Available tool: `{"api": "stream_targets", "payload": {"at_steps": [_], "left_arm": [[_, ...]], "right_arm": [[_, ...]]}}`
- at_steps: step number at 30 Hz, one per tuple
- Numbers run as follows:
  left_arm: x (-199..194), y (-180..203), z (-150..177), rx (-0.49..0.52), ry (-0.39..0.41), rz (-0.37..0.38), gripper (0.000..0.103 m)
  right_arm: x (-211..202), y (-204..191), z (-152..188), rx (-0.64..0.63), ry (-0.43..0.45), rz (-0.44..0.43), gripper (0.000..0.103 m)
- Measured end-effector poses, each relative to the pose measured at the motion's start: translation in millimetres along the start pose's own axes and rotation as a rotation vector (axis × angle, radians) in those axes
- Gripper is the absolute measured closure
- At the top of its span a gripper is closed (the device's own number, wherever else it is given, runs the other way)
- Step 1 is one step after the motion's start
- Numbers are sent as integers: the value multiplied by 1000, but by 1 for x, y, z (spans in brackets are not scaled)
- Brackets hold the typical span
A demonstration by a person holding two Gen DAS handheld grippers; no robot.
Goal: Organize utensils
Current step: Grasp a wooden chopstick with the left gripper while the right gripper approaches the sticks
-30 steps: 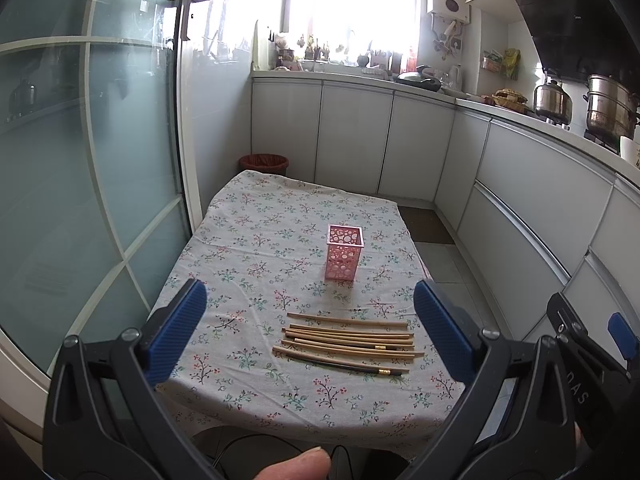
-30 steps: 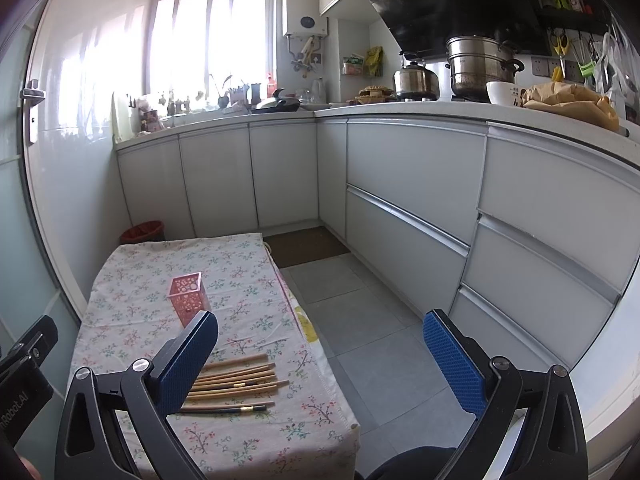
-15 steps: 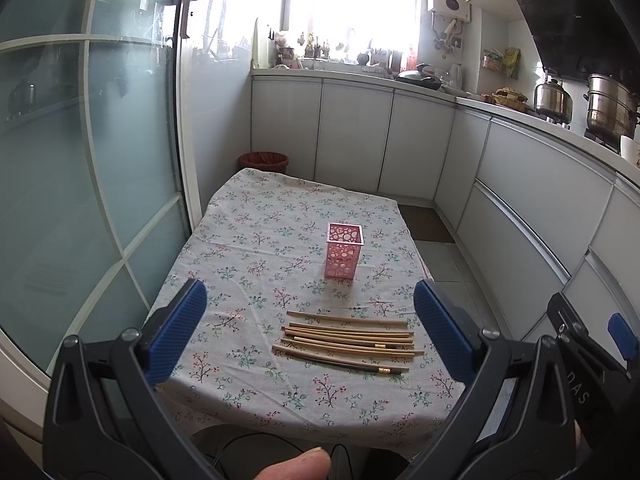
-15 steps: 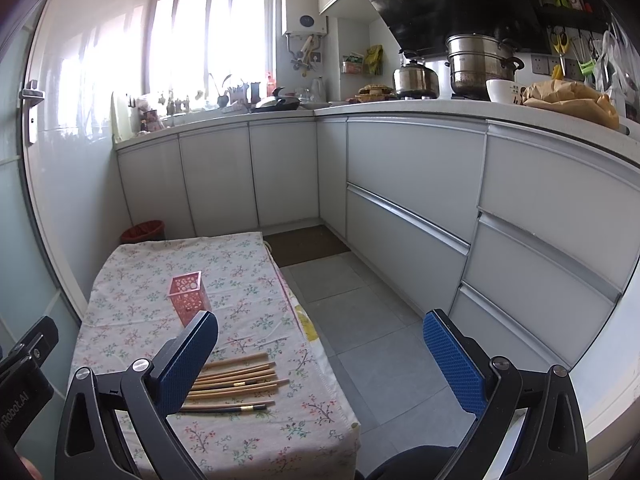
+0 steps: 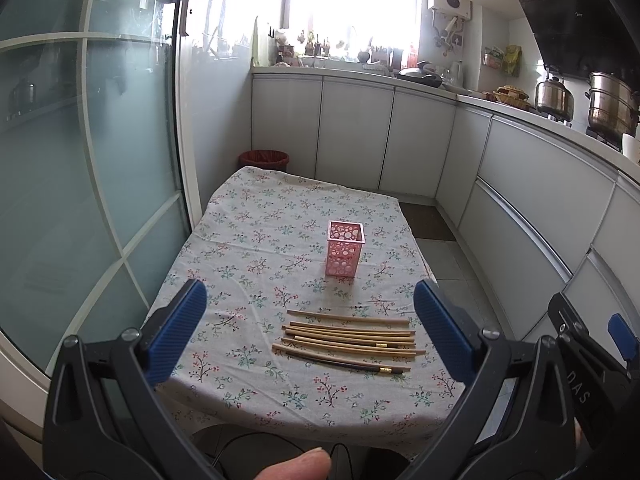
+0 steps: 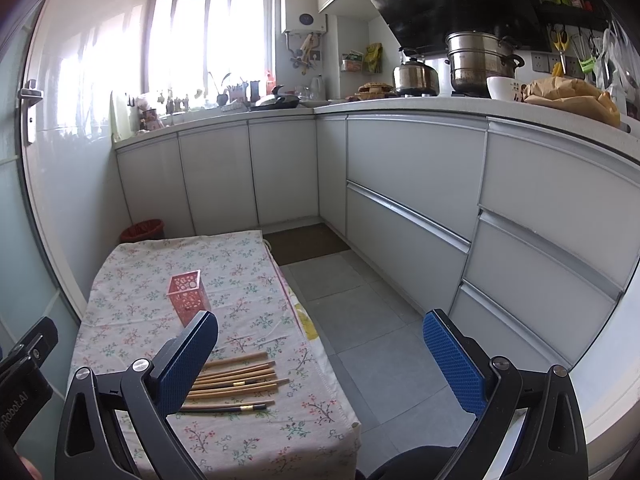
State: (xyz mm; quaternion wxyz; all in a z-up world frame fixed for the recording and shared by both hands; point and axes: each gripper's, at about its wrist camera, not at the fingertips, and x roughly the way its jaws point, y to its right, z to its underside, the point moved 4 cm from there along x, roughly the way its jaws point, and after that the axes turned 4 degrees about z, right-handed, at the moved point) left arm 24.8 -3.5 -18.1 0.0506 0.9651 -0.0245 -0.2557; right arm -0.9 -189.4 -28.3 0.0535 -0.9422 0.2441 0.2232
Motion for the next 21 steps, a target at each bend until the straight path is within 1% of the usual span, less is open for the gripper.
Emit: {"api": "stream_targets", "payload": {"at_steps": [3,5,6,7,8,9,10,11,13,14,16,19,21], "left_arm": [[10,-2,-1,5,-10,4,0],[27,-3,-3,14,-24,29,0],[39,-1,-3,28,-45,45,0],[55,1,-3,56,-83,65,0],[75,6,0,97,-141,88,0],[94,12,4,137,-205,111,0],[119,20,10,180,-290,150,0],[138,27,17,207,-353,182,0],[174,44,28,266,-458,223,0],[188,51,32,292,-497,242,0],[221,71,41,356,-582,292,0],[264,96,51,454,-664,319,0],[290,108,62,512,-736,331,1]], "right_arm": [[9,2,1,22,-18,-5,0],[21,6,2,63,-49,-29,0],[37,11,6,128,-100,-72,0],[42,14,7,151,-118,-88,0],[61,22,13,237,-183,-145,0],[78,29,19,307,-234,-177,0],[92,33,24,356,-277,-198,0],[110,37,31,403,-328,-222,0],[136,42,40,465,-402,-252,0],[155,45,49,516,-449,-259,0],[175,49,57,563,-491,-260,0],[207,50,66,564,-526,-241,0],[227,47,75,558,-563,-239,0]]}}
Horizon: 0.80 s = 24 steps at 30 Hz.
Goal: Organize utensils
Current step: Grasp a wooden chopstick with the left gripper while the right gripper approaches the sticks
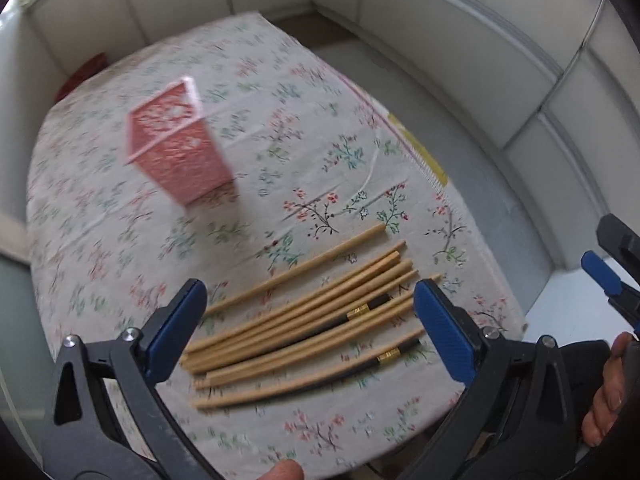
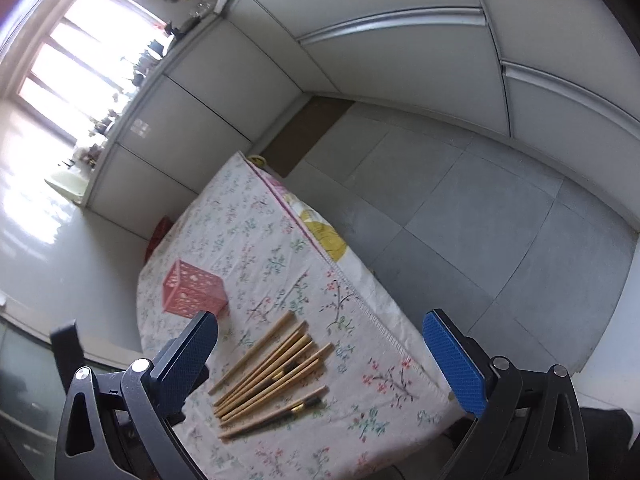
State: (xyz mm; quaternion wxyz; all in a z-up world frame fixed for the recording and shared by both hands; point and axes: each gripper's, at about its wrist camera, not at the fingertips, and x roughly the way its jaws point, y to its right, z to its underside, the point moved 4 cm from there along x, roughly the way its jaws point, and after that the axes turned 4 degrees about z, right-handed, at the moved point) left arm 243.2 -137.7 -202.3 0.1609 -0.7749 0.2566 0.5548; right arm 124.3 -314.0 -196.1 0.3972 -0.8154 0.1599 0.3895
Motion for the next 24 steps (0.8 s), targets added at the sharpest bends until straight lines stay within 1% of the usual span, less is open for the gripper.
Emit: {"api": "stream_targets", "payload": {"at_steps": [2,3,5,6,10,13,16,18,19,20,21,23,24], "left_arm": [[24,4,-10,50,-72,19,4],[34,6,-15,78,-105,26,7],[50,8,-22,123,-166,30,10],[56,9,-24,140,-187,33,14],[71,19,-32,199,-264,71,19],[82,28,-38,251,-301,65,26],[89,33,-40,280,-340,58,33],[96,38,-40,294,-366,58,42],[98,40,-38,303,-380,63,44],[97,39,-41,306,-392,66,50],[103,41,-42,307,-404,66,51],[102,41,-47,307,-397,87,55],[101,40,-49,309,-389,90,59]], "right_arm": [[12,5,-2,1,-33,8,0],[22,8,-5,5,-64,14,0],[30,14,-9,27,-98,11,0],[32,17,-11,39,-109,10,0],[35,17,-12,30,-113,27,0],[32,16,-11,15,-110,42,0],[30,19,-14,21,-98,56,0],[31,23,-16,32,-99,65,0],[32,25,-16,40,-106,72,1],[34,26,-15,44,-114,77,3],[37,29,-15,53,-135,86,5],[44,31,-13,61,-169,91,8],[46,32,-12,61,-180,99,10]]}}
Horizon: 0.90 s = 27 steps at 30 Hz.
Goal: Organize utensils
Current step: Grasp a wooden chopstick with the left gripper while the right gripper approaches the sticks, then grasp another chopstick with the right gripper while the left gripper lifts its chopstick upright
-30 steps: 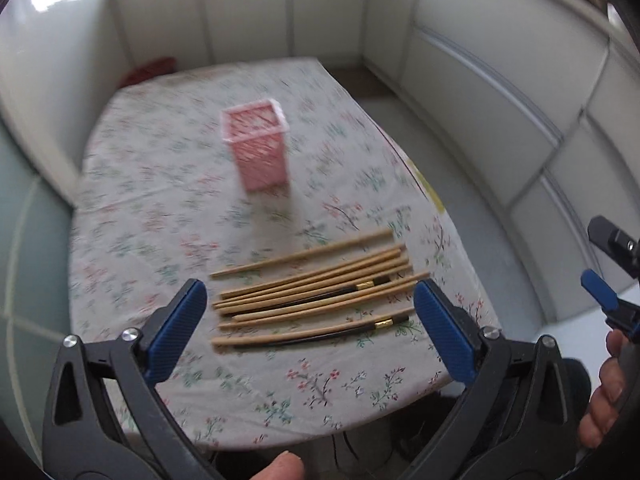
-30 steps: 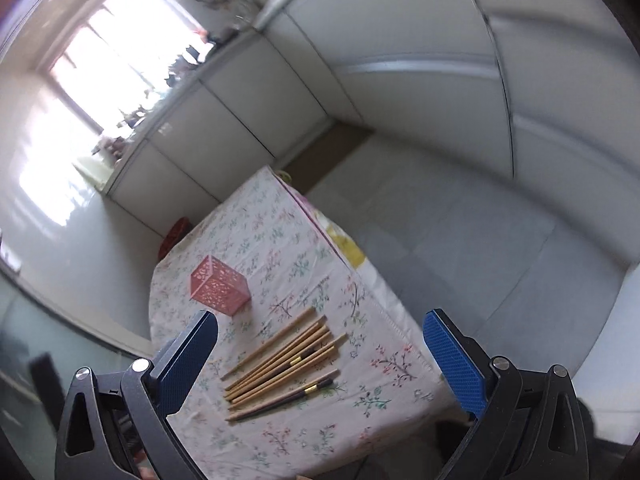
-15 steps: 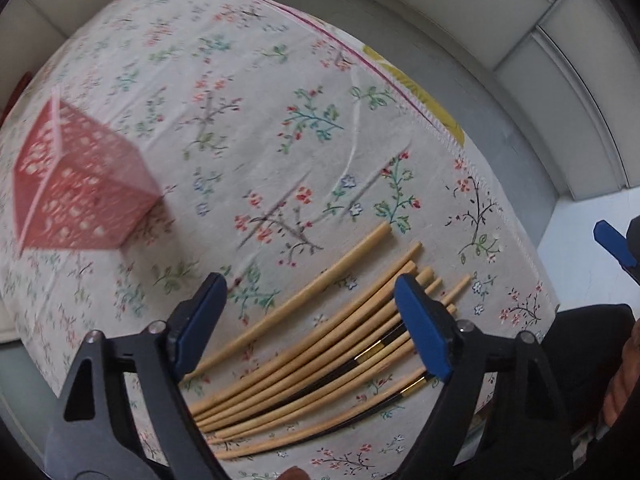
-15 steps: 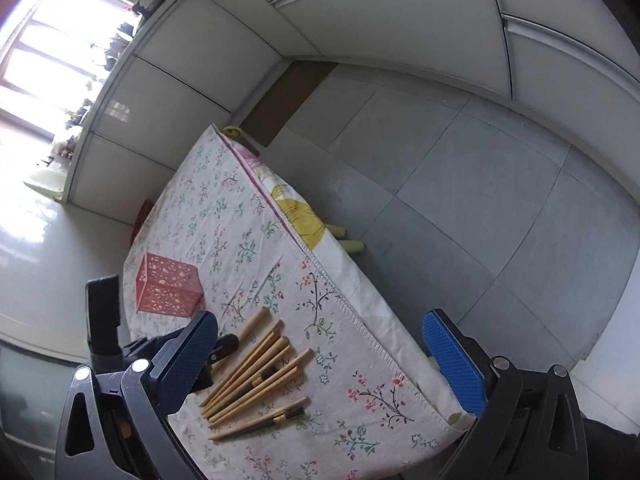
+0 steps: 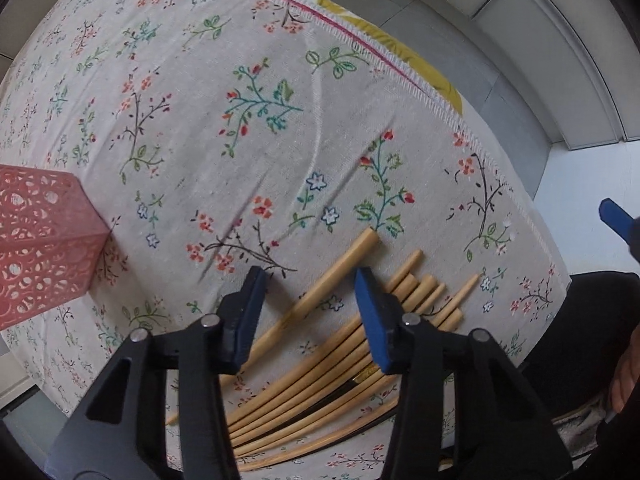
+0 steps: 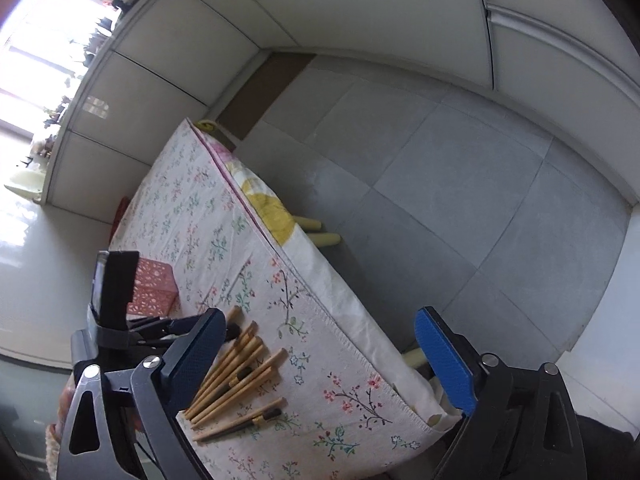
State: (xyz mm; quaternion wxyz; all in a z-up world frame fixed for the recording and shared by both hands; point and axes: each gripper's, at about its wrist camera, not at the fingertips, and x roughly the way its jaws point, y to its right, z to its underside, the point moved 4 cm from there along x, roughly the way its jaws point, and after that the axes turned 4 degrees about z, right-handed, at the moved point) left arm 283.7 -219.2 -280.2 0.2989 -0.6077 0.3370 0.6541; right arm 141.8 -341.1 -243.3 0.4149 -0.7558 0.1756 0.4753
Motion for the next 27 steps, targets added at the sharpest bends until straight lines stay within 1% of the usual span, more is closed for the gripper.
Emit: {"api": "stream_targets", "payload": {"at_steps": [1,2,3,4,5,6,7,8,9,10,12,13,14,15,16,18,19,20,21,22,25,27], "left_arm": [[-2,-5,-1,6,9,-4,62],[-6,-8,1,13,24,-2,76],[-9,-12,3,5,40,1,85],[-12,-18,5,-21,63,12,86],[-13,-27,12,-44,91,15,87],[-18,-34,18,-63,126,7,88],[-21,-42,23,-90,160,0,88],[-25,-49,30,-126,190,6,89],[-30,-56,38,-156,223,16,89],[-40,-63,48,-183,268,18,89],[-65,-75,74,-224,359,-8,91],[-79,-81,87,-242,405,-19,92],[-93,-85,101,-261,448,-28,93],[-105,-90,113,-281,484,-39,94],[-120,-95,129,-306,530,-49,94],[-133,-97,167,-350,618,-58,95],[-144,-97,182,-373,666,-61,95],[-142,-101,198,-391,706,-57,95],[-148,-102,220,-410,747,-52,95],[-157,-104,233,-429,790,-52,95],[-168,-101,251,-461,882,-52,95],[-175,-96,256,-462,920,-59,95]], "right_arm": [[1,0,1,-2,-3,9,11],[3,1,1,-4,-4,30,14],[4,1,3,-7,-5,43,18],[6,0,4,-11,-6,54,19],[7,-2,7,-19,-13,66,23],[9,-3,10,-26,-23,73,27],[12,-7,15,-32,-41,80,29],[17,-10,21,-34,-66,83,32],[24,-15,29,-23,-113,86,36],[30,-19,37,-12,-148,84,38],[44,-31,53,-7,-226,81,45],[48,-37,61,-11,-249,82,46],[54,-44,69,-14,-274,94,50],[57,-48,74,-7,-283,99,56],[62,-50,80,8,-293,113,57],[69,-52,87,18,-289,153,62],[70,-52,88,21,-284,163,63],[69,-53,88,26,-267,170,64],[68,-55,87,32,-253,171,66],[69,-57,87,39,-254,173,66],[69,-63,92,44,-269,180,69],[69,-70,91,32,-253,196,73]]}}
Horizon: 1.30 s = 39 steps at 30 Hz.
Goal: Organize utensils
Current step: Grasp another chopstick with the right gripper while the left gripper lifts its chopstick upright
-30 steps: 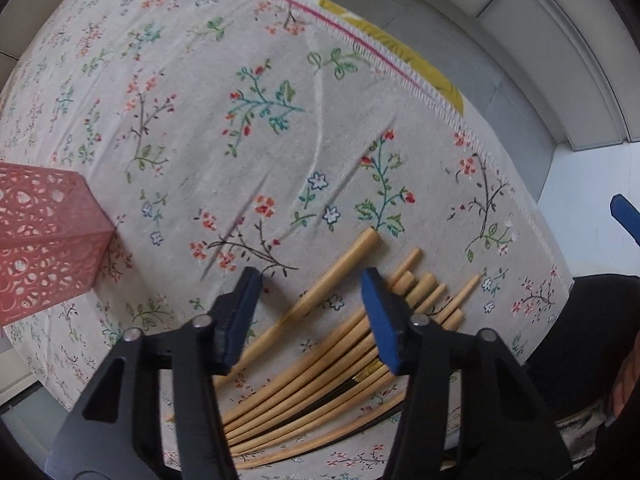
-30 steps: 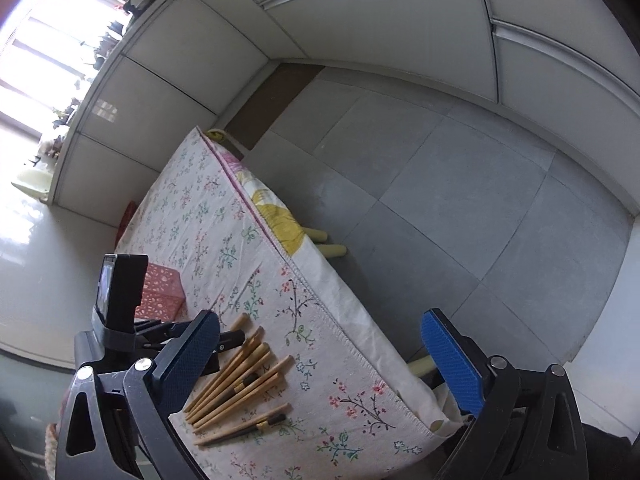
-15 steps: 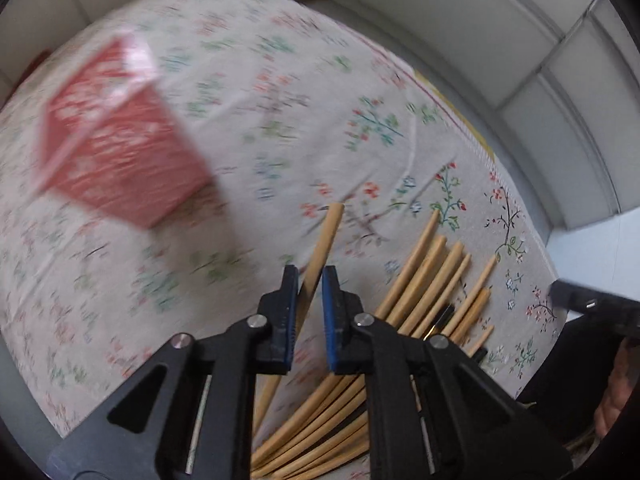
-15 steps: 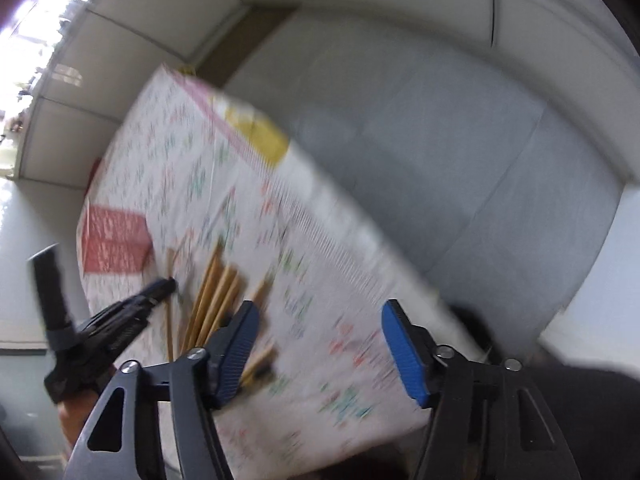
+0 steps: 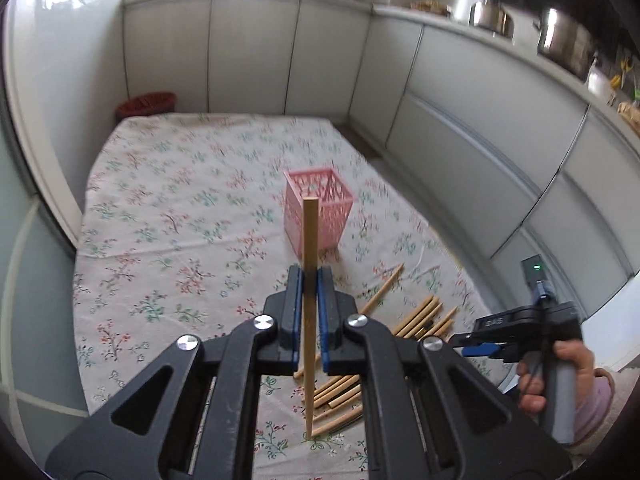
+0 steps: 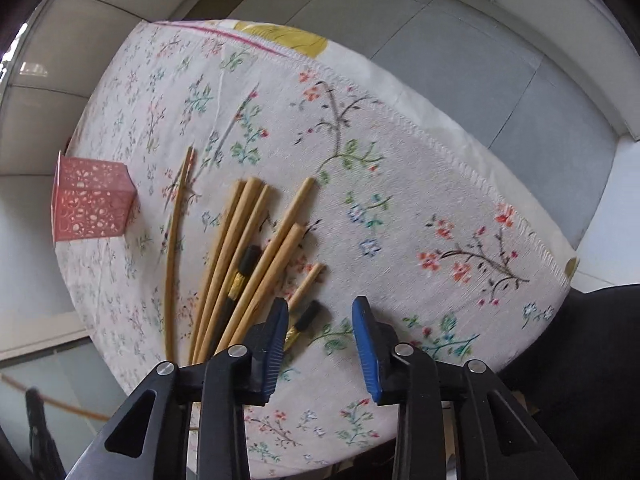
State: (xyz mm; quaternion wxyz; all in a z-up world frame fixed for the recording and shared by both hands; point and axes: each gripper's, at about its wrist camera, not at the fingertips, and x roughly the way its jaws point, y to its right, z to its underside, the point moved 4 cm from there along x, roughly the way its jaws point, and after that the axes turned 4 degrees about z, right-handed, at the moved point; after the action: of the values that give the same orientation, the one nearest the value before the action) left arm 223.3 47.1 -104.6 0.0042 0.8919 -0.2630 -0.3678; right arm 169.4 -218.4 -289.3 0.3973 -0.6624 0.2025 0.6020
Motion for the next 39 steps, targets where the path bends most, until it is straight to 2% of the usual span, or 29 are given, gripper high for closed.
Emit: {"api": "stream_targets", "payload": {"at_steps": [3,6,12,17,20,24,26,32,39], "left_arm": [[-12,2,-3,15,40,0,95],[-21,1,-2,19,74,15,95],[-30,-6,-2,-3,110,33,95],[-37,-8,-4,-14,126,40,95],[-41,-10,-4,-24,131,41,95],[-44,-12,-2,-37,133,28,95],[-46,-12,-2,-44,138,19,95],[-57,-3,-3,-44,164,-4,95],[-69,12,-8,-29,201,-15,95]], "right_arm": [[-3,-5,-14,9,42,34,79],[6,-10,-17,17,15,73,84],[22,-30,-20,-3,3,152,88],[32,-58,-17,-33,52,239,89],[36,-71,-21,-42,89,260,92],[40,-78,-27,-21,116,205,97],[41,-76,-33,23,120,106,98],[26,-60,-48,76,117,-56,98],[-45,-71,-44,-46,273,-203,98]]}}
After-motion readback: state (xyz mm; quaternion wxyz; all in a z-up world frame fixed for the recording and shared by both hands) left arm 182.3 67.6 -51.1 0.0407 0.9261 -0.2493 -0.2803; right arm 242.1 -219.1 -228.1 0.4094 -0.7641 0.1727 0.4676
